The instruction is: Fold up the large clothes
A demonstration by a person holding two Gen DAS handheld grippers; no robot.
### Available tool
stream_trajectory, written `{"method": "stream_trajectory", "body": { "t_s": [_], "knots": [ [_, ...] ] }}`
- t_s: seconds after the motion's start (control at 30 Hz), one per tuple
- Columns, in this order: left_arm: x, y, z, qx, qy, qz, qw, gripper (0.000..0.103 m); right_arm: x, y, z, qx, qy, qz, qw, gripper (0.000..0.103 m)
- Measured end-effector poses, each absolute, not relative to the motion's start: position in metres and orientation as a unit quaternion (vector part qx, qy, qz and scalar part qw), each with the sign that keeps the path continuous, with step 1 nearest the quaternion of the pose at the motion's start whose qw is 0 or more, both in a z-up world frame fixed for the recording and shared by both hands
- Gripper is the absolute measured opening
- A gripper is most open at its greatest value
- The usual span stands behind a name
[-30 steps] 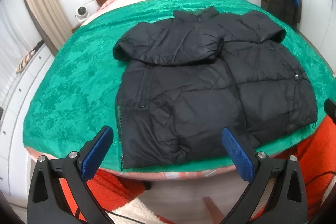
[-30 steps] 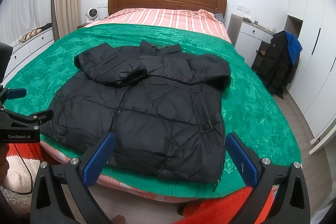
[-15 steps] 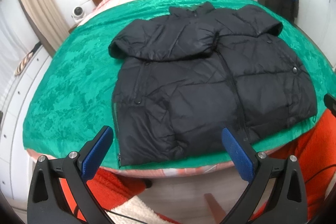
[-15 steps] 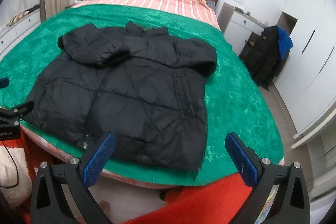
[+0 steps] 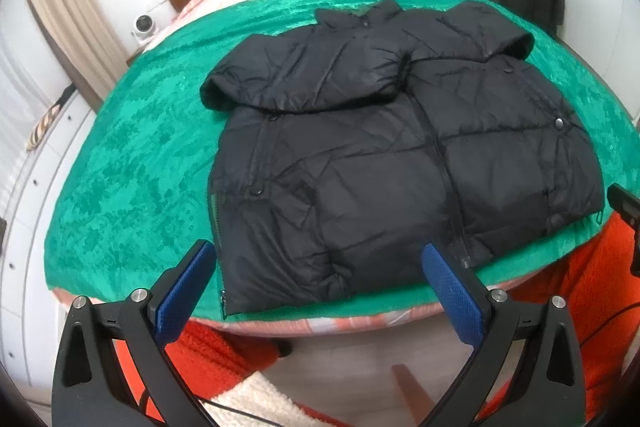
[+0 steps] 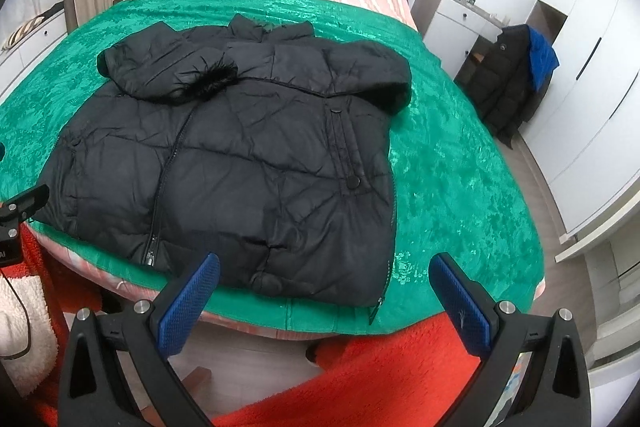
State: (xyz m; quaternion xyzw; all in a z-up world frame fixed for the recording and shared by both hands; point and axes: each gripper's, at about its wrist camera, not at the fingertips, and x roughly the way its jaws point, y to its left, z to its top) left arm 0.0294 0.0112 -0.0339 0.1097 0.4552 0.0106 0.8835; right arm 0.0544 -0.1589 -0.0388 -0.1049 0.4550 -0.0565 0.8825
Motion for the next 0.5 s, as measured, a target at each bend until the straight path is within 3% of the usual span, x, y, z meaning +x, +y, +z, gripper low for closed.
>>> {"method": "stream_trajectory", "body": {
  "t_s": [0.5],
  "knots": [
    [0.0302, 0.0086, -0.0395, 0.113, 0.465, 0.006, 0.878, 0.103, 0.0558, -0.1594, -0.0451, -0.11, 0.463, -0.07, 0.877, 0.103]
  ]
}}
